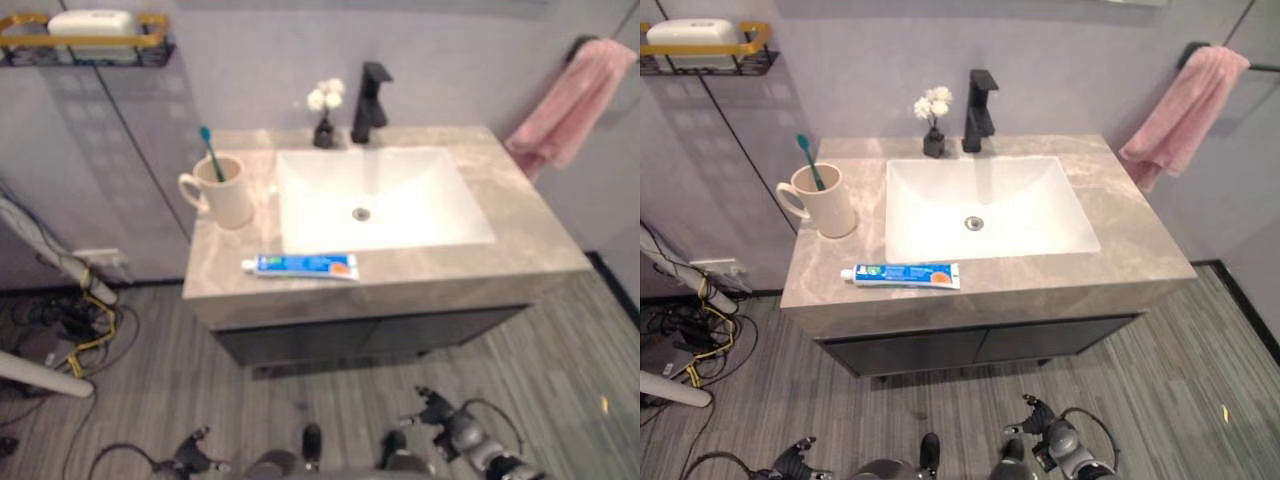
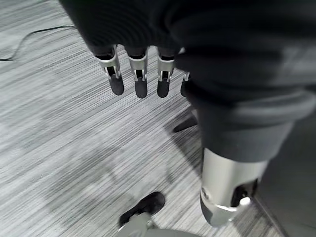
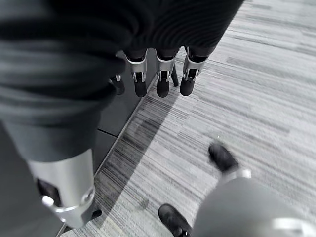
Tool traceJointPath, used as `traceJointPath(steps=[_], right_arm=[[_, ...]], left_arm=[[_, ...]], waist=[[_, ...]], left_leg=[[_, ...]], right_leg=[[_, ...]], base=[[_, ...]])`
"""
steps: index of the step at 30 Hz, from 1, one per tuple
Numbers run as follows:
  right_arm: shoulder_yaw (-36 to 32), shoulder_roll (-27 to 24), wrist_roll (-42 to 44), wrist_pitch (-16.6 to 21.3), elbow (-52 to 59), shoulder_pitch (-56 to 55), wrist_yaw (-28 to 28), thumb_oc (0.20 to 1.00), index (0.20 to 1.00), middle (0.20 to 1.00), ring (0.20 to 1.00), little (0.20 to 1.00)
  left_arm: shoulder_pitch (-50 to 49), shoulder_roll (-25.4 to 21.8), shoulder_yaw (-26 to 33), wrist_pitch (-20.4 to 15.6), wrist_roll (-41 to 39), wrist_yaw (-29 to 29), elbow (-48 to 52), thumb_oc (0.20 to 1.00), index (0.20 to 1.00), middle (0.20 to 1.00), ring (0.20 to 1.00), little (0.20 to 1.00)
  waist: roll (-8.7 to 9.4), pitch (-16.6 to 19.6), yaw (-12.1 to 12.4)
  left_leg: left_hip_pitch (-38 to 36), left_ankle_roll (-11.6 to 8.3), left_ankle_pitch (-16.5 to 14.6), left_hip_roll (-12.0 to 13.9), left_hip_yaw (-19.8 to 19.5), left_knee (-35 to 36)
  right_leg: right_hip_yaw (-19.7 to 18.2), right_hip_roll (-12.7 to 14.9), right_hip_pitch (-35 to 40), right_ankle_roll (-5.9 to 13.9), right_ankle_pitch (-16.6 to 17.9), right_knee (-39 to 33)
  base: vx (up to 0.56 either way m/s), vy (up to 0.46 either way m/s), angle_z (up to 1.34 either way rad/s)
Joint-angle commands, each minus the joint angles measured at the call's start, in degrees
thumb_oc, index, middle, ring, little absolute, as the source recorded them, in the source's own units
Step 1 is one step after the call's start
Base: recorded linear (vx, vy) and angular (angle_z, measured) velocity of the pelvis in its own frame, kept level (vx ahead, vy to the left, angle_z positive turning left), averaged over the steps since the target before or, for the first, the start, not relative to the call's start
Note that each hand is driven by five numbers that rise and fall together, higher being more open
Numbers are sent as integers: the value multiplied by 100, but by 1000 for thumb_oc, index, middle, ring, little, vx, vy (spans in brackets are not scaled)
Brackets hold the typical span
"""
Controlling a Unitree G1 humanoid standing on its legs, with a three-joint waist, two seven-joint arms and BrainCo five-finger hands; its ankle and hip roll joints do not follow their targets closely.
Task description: Put brush and paste in cup on sink, flatten towel.
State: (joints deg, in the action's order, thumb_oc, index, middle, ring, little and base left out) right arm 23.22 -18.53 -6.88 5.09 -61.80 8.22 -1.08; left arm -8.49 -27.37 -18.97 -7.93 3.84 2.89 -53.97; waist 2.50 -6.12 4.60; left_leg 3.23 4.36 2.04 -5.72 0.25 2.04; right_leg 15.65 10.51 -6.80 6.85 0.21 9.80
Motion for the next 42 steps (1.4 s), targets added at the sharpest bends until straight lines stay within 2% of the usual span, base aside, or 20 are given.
traceJointPath(steps=[1, 2, 3, 4, 5, 6, 8, 11, 15, 16, 19, 22, 27, 29, 31, 33, 36, 37, 41, 42], right_arm=[[101, -546, -147, 223, 277, 197, -99, 1000, 1000, 1000, 1000, 1000], [60, -637, -134, 251, 389, 160, -126, 1000, 1000, 1000, 1000, 1000], [-122, -812, 26, 273, 524, 75, -159, 1000, 1000, 1000, 1000, 1000], [-287, -909, 151, 268, 522, 15, -178, 1000, 1000, 1000, 1000, 1000], [-286, -908, 153, 270, 519, 13, -177, 1000, 1000, 1000, 1000, 1000], [-269, -922, 152, 265, 412, 63, -163, 1000, 1000, 1000, 1000, 1000], [-269, -958, 171, 274, 393, 112, -74, 1000, 1000, 1000, 1000, 1000], [-249, -1022, 86, 300, 130, 181, 8, 1000, 1000, 1000, 1000, 1000], [-333, -798, 132, 299, -473, 317, -22, 1000, 1000, 1000, 1000, 1000], [-327, -780, 130, 303, -479, 321, -24, 1000, 1000, 1000, 1000, 1000], [-311, -569, -122, 223, -962, 289, 19, 1000, 1000, 1000, 1000, 1000], [-365, -494, -249, 177, -1179, 155, 55, 1000, 1000, 1000, 1000, 1000], [-491, -466, -237, 99, -1244, -210, 139, 1000, 1000, 1000, 1000, 1000], [-574, -427, -108, 82, -1147, -450, 192, 1000, 1000, 1000, 1000, 1000], [-561, -383, -56, 52, -1099, -557, 209, 1000, 1000, 1000, 1000, 1000], [-538, -412, -45, 52, -1007, -595, 252, 1000, 1000, 1000, 1000, 1000], [-757, -462, 192, -23, -1044, -701, 289, 1000, 1000, 1000, 1000, 1000], [-868, -456, 286, -49, -1133, -749, 256, 1000, 1000, 1000, 1000, 1000], [-976, -383, 343, -99, -1183, -856, 240, 1000, 1000, 1000, 1000, 1000], [-984, -385, 343, -100, -1182, -857, 240, 1000, 1000, 1000, 1000, 1000]], left_arm=[[210, -360, 167, -168, 158, -85, 263, 1000, 1000, 1000, 1000, 1000], [228, -477, 165, -192, 196, -116, 487, 1000, 1000, 1000, 1000, 1000], [354, -639, 129, -233, 376, -131, 711, 1000, 1000, 1000, 1000, 1000], [314, -757, 142, -277, 522, -165, 1150, 1000, 1000, 1000, 1000, 1000], [301, -763, 147, -268, 522, -171, 1170, 1000, 1000, 1000, 1000, 1000], [144, -825, 199, -314, 548, -172, 1532, 1000, 1000, 1000, 1000, 1000], [-190, -1086, 239, -379, 583, -373, 2130, 1000, 1000, 1000, 1000, 1000], [-752, -1561, 326, -513, 643, -664, 2965, 1000, 1000, 1000, 1000, 1000], [-1526, -2402, 821, -708, 404, -1029, 4422, 1000, 1000, 1000, 1000, 1000], [-1569, -2424, 865, -689, 389, -1049, 4466, 1000, 1000, 1000, 1000, 1000], [-2455, -3343, 1929, -805, -291, -1367, 6088, 1000, 1000, 1000, 1000, 1000], [-3055, -3844, 2945, -925, -831, -1499, 6913, 1000, 1000, 1000, 1000, 1000], [-3409, -4194, 4263, -1054, -1466, -1379, 7634, 1000, 1000, 1000, 1000, 1000], [-3061, -4248, 4684, -1165, -1341, -1010, 7716, 1000, 1000, 1000, 1000, 1000], [-2485, -4280, 4555, -1192, -972, -639, 7212, 1000, 1000, 1000, 1000, 1000], [-2170, -4364, 4348, -1184, -742, -579, 7073, 1000, 1000, 1000, 1000, 1000], [-1148, -4313, 3356, -1095, -513, -592, 6547, 1000, 1000, 1000, 1000, 1000], [-762, -4160, 2970, -1047, -544, -584, 6331, 1000, 1000, 1000, 1000, 1000], [76, -3803, 2104, -912, -194, -582, 6007, 1000, 1000, 1000, 1000, 1000], [99, -3802, 2082, -914, -191, -578, 5997, 1000, 1000, 1000, 1000, 1000]], waist=[[23, -103, -97], [23, -75, -162], [13, -55, -340], [-44, -27, -340], [-43, -29, -331], [-60, -39, -238], [-104, 21, -185], [-221, 128, -81], [-350, 213, 94], [-331, 217, 85], [-399, 221, 242], [-406, 245, 313], [-403, 275, 330], [-388, 305, 293], [-352, 331, 204], [-328, 345, 140], [-298, 336, -55], [-296, 346, -118], [-274, 378, -254], [-273, 382, -245]], left_leg=[[-236, -659, -195, 1454, -552, 13], [-203, -757, 8, 1606, -435, 207], [-71, -761, 145, 1694, 274, 296], [-103, -796, 15, 1637, 592, 296], [-112, -795, 10, 1637, 602, 296], [-42, -781, 119, 1559, 442, 296], [34, -811, 134, 1518, 275, 296], [28, -805, 60, 1463, 275, 296], [-46, -781, -51, 1312, 281, 296], [-37, -775, -40, 1304, 282, 296], [-104, -721, -127, 1165, 229, 296], [-89, -719, -150, 1099, 193, 296], [-57, -730, -142, 1037, 100, 296], [-22, -743, -140, 1021, 59, 296], [-50, -747, -172, 1026, 109, 296], [-74, -743, -190, 1025, 163, 296], [-235, -714, -294, 1048, 337, 296], [-259, -702, -321, 1051, 391, 296], [-380, -660, -427, 1052, 590, 296], [-369, -657, -418, 1048, 593, 296]], right_leg=[[349, -300, 312, -77, -70, -578], [535, -360, 335, -85, -115, -646], [795, -327, 395, -95, -119, -746], [812, -340, 480, -23, -157, -819], [803, -341, 485, -22, -155, -822], [811, -343, 460, -86, -87, -878], [823, -329, 472, -87, -25, -988], [863, -263, 605, -30, 35, -1123], [871, -136, 757, 58, 193, -1329], [874, -131, 756, 56, 209, -1345], [815, -19, 820, 148, 342, -1418], [897, 58, 874, 219, 422, -1474], [976, 119, 907, 270, 472, -1479], [1014, 134, 915, 277, 483, -1480], [953, 134, 904, 281, 488, -1480], [882, 133, 883, 286, 497, -1480], [672, 129, 875, 319, 524, -1475], [626, 131, 863, 327, 538, -1479], [419, 124, 820, 341, 537, -1480], [416, 128, 808, 338, 544, -1480]], base=[[102, -409, 78], [97, -406, 98], [135, -299, 109], [105, -166, 131], [42, -43, 112], [-35, -5, 59], [-10, 14, -26], [33, 81, -5], [19, 130, 9], [7, 104, 1], [-11, 149, -2], [-15, 82, 2], [-10, 38, 9], [-9, 24, 13], [12, 20, 9], [17, 19, -21], [29, 39, -25], [28, 34, -25], [32, 38, -36], [36, 38, -32]])
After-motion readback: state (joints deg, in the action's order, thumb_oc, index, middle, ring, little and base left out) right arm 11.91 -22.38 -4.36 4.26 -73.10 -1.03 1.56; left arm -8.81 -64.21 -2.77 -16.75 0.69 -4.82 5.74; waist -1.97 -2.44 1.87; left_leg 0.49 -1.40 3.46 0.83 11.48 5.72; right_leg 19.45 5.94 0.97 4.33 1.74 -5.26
